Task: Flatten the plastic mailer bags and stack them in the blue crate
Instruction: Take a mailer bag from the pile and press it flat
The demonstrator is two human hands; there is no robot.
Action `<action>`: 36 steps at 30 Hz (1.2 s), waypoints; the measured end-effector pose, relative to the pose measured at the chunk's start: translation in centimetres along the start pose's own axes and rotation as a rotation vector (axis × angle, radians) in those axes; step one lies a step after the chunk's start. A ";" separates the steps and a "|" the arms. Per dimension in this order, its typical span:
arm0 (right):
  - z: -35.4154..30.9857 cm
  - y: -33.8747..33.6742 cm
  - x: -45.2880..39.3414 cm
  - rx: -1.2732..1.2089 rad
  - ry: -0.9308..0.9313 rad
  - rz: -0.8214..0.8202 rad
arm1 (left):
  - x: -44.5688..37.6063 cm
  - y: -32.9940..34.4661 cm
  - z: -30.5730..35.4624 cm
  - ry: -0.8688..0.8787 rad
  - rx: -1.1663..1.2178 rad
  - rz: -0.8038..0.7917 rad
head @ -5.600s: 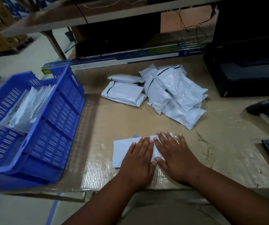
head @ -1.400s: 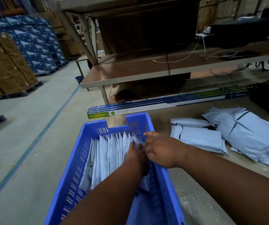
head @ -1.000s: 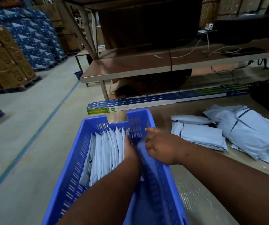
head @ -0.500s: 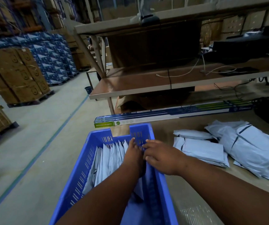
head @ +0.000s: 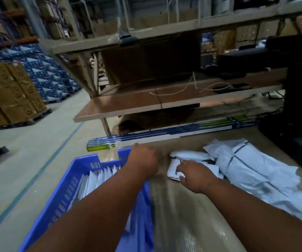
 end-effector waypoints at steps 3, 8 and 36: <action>5.4 2.3 1.0 0.120 0.130 -0.120 | -1.0 0.6 5.7 0.103 0.037 -0.060; 11.4 5.4 1.9 0.193 0.249 -0.195 | -1.1 4.1 13.0 0.163 0.053 -0.244; 14.7 0.5 18.9 -0.587 0.087 0.407 | 8.5 0.0 24.2 -0.022 0.347 0.173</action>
Point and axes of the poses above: each hand's wrist, its own x-axis away from the middle knuckle, its own y-axis out of the palm, z = x × y, the point moved 5 cm from there along -x, towards the middle knuckle, and after that the axes turned 3 degrees about -x, right-handed, at the moved point
